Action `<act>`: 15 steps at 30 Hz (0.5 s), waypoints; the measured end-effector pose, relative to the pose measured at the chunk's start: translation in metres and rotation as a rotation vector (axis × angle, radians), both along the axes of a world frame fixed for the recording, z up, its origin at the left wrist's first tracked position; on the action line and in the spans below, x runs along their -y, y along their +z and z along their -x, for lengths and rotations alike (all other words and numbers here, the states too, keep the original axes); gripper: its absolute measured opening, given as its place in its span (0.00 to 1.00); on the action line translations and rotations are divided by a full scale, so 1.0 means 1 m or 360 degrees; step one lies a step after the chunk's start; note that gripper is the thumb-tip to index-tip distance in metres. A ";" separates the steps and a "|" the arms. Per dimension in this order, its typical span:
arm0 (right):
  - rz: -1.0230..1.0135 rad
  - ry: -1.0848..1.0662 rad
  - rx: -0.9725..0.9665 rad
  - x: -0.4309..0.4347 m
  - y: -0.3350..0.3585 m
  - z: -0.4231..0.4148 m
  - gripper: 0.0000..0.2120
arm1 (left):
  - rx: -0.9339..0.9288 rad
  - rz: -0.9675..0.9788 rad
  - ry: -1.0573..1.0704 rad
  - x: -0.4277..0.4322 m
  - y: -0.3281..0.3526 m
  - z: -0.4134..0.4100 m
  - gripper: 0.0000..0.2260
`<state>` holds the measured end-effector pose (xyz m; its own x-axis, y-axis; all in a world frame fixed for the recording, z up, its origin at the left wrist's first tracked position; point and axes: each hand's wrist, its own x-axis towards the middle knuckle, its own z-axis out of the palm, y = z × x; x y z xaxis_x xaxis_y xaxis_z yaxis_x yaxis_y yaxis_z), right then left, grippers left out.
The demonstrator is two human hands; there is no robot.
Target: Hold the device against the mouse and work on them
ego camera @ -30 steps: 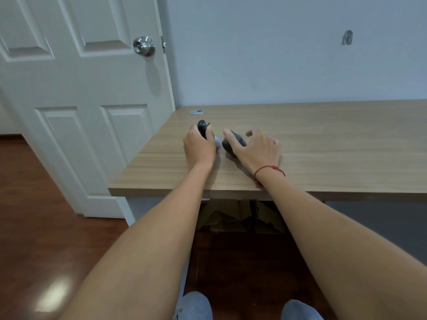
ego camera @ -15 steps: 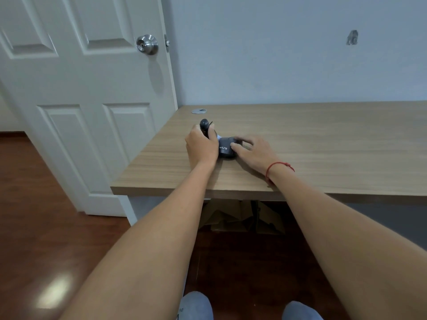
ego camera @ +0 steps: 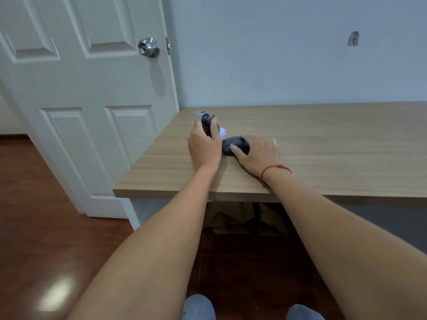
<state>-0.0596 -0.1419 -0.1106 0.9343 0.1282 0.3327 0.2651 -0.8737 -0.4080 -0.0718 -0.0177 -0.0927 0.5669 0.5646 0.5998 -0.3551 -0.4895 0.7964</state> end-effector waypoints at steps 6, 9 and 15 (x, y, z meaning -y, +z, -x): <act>-0.0097 -0.0061 -0.0118 0.002 0.001 -0.002 0.29 | -0.0052 -0.0265 -0.0150 0.003 -0.003 0.000 0.13; -0.0106 -0.0065 -0.0102 0.004 -0.001 -0.004 0.26 | -0.0196 -0.0396 0.0061 0.001 -0.006 -0.002 0.12; -0.0082 -0.0122 -0.0074 0.005 -0.003 -0.007 0.31 | -0.0083 -0.0362 -0.0151 0.004 -0.001 0.003 0.13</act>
<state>-0.0525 -0.1467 -0.1138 0.9552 0.0397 0.2934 0.1784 -0.8680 -0.4634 -0.0746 -0.0222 -0.0942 0.6447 0.3613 0.6737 -0.3692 -0.6246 0.6882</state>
